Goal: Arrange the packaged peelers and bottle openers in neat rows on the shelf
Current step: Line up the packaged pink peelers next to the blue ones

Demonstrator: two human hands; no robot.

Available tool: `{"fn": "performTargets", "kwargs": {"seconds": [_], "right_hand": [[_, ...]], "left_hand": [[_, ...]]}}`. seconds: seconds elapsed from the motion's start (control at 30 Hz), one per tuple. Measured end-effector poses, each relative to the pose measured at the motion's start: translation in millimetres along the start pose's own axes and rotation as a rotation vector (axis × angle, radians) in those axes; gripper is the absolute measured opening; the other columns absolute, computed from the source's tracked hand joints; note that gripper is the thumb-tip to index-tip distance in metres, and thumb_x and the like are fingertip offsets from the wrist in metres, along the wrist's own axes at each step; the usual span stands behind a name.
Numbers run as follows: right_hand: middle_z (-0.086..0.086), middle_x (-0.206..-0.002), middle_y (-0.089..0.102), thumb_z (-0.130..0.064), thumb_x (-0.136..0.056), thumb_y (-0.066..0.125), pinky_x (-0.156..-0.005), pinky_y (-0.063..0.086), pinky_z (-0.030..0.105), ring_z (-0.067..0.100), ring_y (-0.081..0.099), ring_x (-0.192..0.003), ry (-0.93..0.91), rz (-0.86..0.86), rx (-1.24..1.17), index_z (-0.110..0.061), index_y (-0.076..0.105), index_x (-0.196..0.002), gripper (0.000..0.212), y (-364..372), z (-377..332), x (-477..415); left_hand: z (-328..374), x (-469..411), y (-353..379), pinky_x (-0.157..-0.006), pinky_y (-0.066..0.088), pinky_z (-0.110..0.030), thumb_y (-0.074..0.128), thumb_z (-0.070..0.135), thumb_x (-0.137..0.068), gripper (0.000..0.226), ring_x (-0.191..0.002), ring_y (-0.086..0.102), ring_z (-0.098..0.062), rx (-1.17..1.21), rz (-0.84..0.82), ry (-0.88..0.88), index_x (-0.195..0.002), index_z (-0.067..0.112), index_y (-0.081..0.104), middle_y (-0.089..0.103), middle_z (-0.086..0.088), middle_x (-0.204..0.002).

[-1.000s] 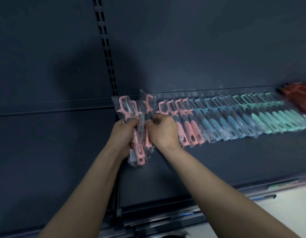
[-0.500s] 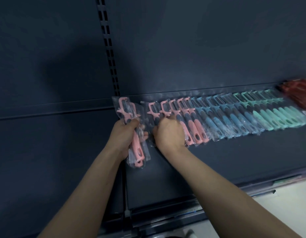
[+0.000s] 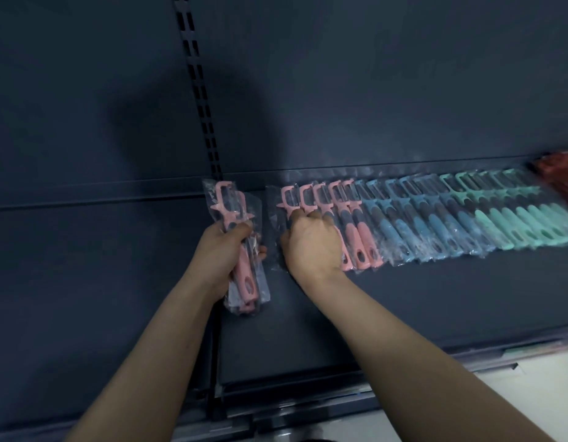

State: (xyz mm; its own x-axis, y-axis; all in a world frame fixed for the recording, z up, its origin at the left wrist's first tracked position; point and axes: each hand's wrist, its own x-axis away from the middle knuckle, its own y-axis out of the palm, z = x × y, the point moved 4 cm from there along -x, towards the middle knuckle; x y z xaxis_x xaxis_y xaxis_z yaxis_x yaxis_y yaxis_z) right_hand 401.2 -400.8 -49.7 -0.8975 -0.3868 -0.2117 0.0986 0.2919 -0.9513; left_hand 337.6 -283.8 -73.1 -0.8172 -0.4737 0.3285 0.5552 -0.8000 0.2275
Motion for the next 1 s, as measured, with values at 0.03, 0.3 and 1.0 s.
{"fn": "performTargets", "kwargs": {"seconds": [0.03, 0.3, 1.0], "right_hand": [[0.017, -0.111, 0.06, -0.017, -0.09, 0.048, -0.082, 0.042, 0.034, 0.031, 0.05, -0.107, 0.001, -0.001, -0.011, -0.003, 0.058, -0.111, 0.027, 0, 2, -1], [0.012, -0.095, 0.064, -0.02, -0.092, 0.051, -0.074, 0.044, 0.031, 0.026, 0.057, -0.089, -0.173, -0.066, -0.516, -0.006, 0.066, -0.098, 0.021, -16, -3, -1], [0.016, -0.107, 0.063, -0.013, -0.088, 0.048, -0.076, 0.049, 0.032, 0.033, 0.06, -0.097, 0.076, -0.21, -0.582, -0.008, 0.052, -0.112, 0.024, -14, -47, -7]], "left_hand": [[0, 1, 1, -0.051, 0.054, -0.026, 0.055, 0.012, -0.092, 0.006, -0.055, 0.066, -0.016, 0.001, 0.011, 0.004, -0.093, 0.009, 0.06, 0.069, -0.004, -0.063], [2, 3, 18, -0.053, 0.053, -0.026, 0.045, 0.002, -0.085, 0.021, -0.062, 0.068, -0.02, 0.136, 0.028, -0.043, -0.093, -0.001, 0.065, 0.071, -0.012, -0.072], [32, -15, -11, -0.065, 0.055, -0.029, 0.037, -0.018, -0.078, 0.033, -0.069, 0.064, -0.022, -0.019, -0.068, -0.026, -0.087, -0.003, 0.066, 0.068, -0.015, -0.08]]}}
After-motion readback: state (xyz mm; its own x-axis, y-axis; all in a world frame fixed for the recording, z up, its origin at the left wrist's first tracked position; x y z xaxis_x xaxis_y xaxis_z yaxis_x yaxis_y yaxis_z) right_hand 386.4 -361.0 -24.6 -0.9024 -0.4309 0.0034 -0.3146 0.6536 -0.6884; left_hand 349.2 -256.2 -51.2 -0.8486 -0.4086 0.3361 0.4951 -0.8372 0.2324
